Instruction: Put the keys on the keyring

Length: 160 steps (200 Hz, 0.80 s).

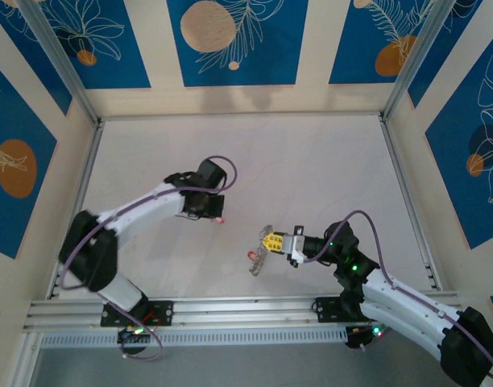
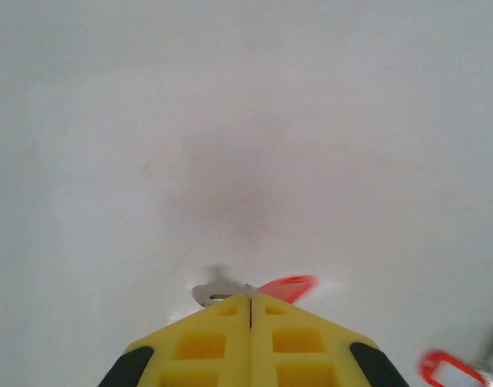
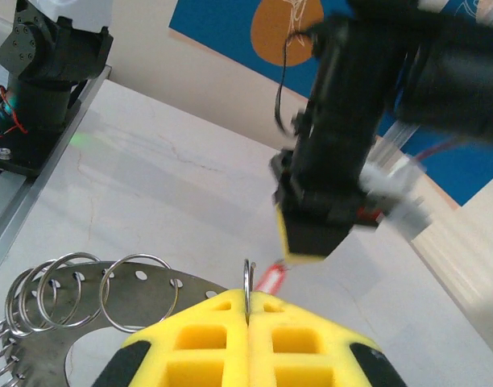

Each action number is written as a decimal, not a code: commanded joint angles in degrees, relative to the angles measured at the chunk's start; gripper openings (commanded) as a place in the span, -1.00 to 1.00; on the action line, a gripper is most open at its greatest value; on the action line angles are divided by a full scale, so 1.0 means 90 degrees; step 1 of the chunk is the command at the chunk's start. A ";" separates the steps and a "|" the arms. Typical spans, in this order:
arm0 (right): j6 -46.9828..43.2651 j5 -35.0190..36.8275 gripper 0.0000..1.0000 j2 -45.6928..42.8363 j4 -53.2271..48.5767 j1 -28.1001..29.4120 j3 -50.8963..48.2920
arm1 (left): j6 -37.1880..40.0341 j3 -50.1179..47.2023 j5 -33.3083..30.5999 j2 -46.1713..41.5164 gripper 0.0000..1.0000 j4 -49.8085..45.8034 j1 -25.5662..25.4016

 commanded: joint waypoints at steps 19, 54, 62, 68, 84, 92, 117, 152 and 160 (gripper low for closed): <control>0.0287 -0.0681 -1.00 0.0484 0.0487 -0.0178 0.0172 | 0.3219 -0.0655 0.2024 -0.1395 -1.00 0.2046 -0.0063; 0.0793 -0.1466 -1.00 0.1012 0.0919 -0.0556 0.0366 | 0.5056 -0.1253 0.3824 -0.2004 -1.00 0.2650 -0.0100; 0.0923 -0.1678 -1.00 0.1163 0.1001 -0.0659 0.0404 | 0.5194 -0.1366 0.3978 -0.2098 -1.00 0.2797 -0.0122; 0.1015 -0.1855 -1.00 0.1291 0.1019 -0.0736 0.0459 | 0.5236 -0.1442 0.4047 -0.2141 -1.00 0.2920 -0.0133; 0.1227 -0.2291 -1.00 0.1619 0.1075 -0.0827 0.0620 | 0.5511 -0.1528 0.4286 -0.2180 -1.00 0.3087 -0.0180; 0.1344 -0.2420 -1.00 0.1793 0.1209 -0.0839 0.0671 | 0.5729 -0.1528 0.4350 -0.2171 -1.00 0.3049 -0.0241; 0.1836 -0.2687 -1.00 0.2252 0.1801 -0.0846 0.0743 | 0.6075 -0.1509 0.4419 -0.2133 -1.00 0.2993 -0.0400; 0.2440 -0.2967 -1.00 0.2668 0.2270 -0.0866 0.0821 | 0.6855 -0.1804 0.5043 -0.2290 -1.00 0.3088 -0.0565; 0.2570 -0.3001 -1.00 0.2703 0.2401 -0.0876 0.0804 | 0.6831 -0.1906 0.5067 -0.2338 -1.00 0.3256 -0.0582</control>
